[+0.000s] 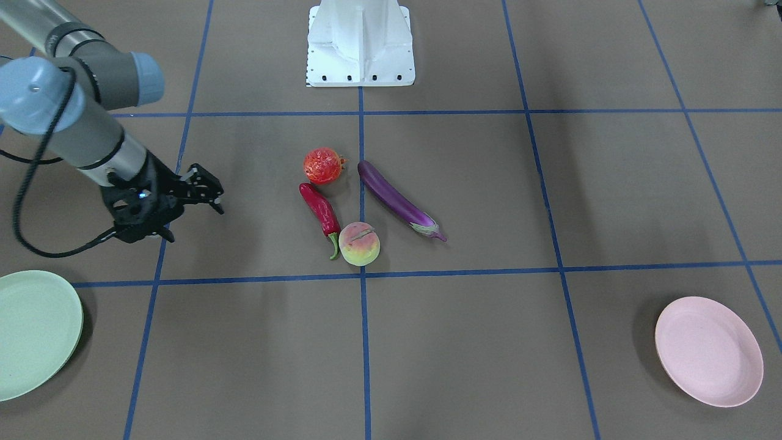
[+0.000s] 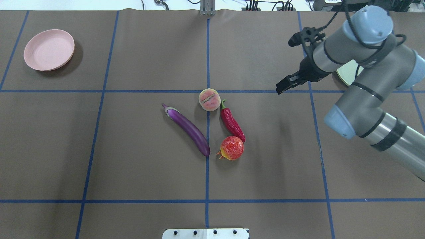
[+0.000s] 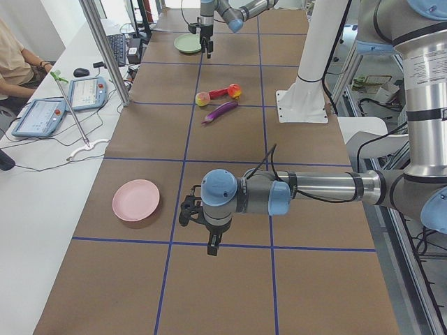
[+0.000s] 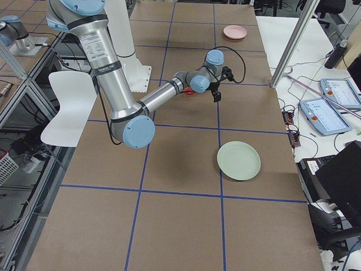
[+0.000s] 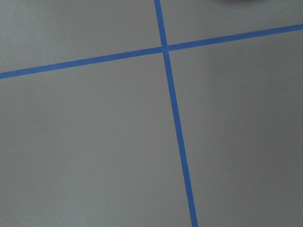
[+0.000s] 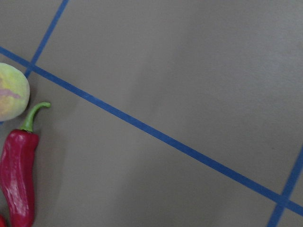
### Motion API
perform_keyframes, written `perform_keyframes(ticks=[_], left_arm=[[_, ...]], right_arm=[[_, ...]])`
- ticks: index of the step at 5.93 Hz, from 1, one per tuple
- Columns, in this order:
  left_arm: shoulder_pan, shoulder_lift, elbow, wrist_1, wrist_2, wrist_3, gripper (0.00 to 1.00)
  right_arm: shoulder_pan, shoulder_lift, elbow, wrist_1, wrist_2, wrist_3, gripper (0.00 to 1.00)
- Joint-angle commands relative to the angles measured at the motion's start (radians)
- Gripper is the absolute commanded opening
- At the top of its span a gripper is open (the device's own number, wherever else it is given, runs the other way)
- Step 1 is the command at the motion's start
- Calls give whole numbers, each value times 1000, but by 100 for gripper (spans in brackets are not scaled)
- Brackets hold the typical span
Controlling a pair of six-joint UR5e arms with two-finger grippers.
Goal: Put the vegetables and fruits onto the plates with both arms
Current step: 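Lower the right gripper onto the peach and close on it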
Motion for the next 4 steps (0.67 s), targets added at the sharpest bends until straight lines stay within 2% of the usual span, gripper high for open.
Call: perform_keyframes(ticks=[1, 3, 4], left_arm=[[1, 2, 0, 0, 0, 0, 100], [1, 2, 0, 0, 0, 0, 100], [1, 4, 0, 0, 0, 0, 100]], right_arm=[[-93, 185, -94, -118, -145, 59, 99], [-186, 396, -293, -130, -255, 148, 99], [-226, 459, -379, -129, -307, 194, 99]])
